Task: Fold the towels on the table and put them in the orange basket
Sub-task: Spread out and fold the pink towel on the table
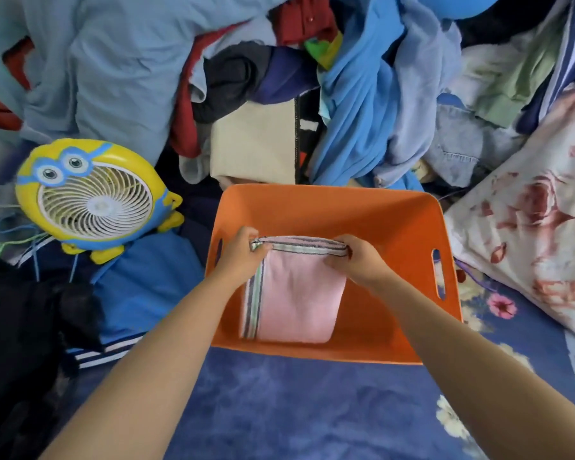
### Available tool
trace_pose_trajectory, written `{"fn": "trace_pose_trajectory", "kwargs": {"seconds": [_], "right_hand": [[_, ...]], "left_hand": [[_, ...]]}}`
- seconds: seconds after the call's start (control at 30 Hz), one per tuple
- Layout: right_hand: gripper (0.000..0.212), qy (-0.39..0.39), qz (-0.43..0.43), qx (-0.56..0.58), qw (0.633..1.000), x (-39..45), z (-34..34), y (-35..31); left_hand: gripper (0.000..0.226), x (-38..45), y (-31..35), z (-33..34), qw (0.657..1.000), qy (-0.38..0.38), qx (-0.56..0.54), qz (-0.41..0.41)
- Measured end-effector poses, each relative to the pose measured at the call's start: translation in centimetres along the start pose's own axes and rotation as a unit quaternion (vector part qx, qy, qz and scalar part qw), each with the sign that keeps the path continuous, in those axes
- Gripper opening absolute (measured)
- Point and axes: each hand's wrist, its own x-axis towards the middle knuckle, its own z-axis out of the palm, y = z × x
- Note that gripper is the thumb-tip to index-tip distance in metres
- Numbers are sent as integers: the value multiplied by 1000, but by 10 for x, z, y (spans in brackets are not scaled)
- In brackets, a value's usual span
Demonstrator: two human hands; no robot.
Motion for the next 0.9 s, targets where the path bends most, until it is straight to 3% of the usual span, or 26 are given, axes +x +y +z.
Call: {"fn": "trace_pose_trajectory", "kwargs": {"seconds": [0.1,0.23,0.33,0.43,0.5,0.57,0.67,0.8,0.83,0.9], "right_hand": [[19,-9,85,47,995,26,26,27],[40,5,161,57,985,64,59,54],[60,41,204,60,976,88,75,66],[58,97,214,73,969,108,89,70],[54,115,197,92,969,116,94,71],[54,84,154,52,983,118,97,72],[58,43,58,-90,993,110,98,84],[31,25,-102,-274,956,83,97,89],[33,19,-132,-311,941,80,98,91],[54,-72,-126,-387,910,78,105,96]], "left_hand": [[45,23,-17,25,998,-11,0,-59],[48,53,-35,53,992,16,-2,-127],[48,74,-45,66,984,56,-14,-168],[44,90,-51,76,978,98,-29,-182],[44,96,-52,82,978,137,-50,-149],[47,98,-54,85,978,170,-80,-87],[44,90,-66,88,980,169,61,85],[31,74,-83,96,916,54,266,297],[37,70,-83,98,911,-20,294,287],[61,69,-97,103,903,-109,345,232]]}}
